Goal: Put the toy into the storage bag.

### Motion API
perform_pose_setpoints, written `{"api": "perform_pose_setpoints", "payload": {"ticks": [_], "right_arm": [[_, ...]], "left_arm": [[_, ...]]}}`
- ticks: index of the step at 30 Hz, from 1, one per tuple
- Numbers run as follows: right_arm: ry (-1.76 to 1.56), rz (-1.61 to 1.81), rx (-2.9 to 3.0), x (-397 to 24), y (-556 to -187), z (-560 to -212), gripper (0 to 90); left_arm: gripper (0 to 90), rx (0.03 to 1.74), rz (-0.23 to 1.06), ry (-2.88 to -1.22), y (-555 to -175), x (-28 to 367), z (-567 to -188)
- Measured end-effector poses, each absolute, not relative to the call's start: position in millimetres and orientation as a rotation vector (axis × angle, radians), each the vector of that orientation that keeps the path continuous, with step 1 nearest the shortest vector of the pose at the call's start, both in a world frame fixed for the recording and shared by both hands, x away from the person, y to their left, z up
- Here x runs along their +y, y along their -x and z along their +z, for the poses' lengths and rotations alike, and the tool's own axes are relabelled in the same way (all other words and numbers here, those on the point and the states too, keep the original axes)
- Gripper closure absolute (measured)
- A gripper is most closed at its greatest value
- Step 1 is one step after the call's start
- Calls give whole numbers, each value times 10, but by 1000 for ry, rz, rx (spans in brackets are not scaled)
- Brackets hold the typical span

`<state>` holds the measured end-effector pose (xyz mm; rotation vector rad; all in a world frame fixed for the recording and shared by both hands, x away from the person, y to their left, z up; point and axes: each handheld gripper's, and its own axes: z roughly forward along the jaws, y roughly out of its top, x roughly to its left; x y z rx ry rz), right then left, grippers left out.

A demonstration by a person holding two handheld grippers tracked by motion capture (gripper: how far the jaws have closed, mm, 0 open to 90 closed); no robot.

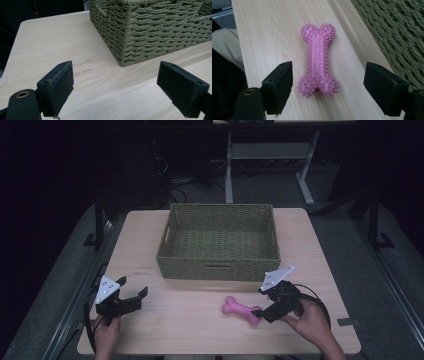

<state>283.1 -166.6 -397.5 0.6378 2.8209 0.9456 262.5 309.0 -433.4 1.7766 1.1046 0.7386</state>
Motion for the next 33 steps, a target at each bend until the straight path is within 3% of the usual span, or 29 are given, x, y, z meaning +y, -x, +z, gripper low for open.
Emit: {"api": "perform_pose_setpoints", "payload": {"ticks": [33], "right_arm": [[-519, 760, 2936, -1161, -2975, -4131, 397]], "left_arm": [[133, 1108, 730, -1771, -2628, 3117, -4334]]}}
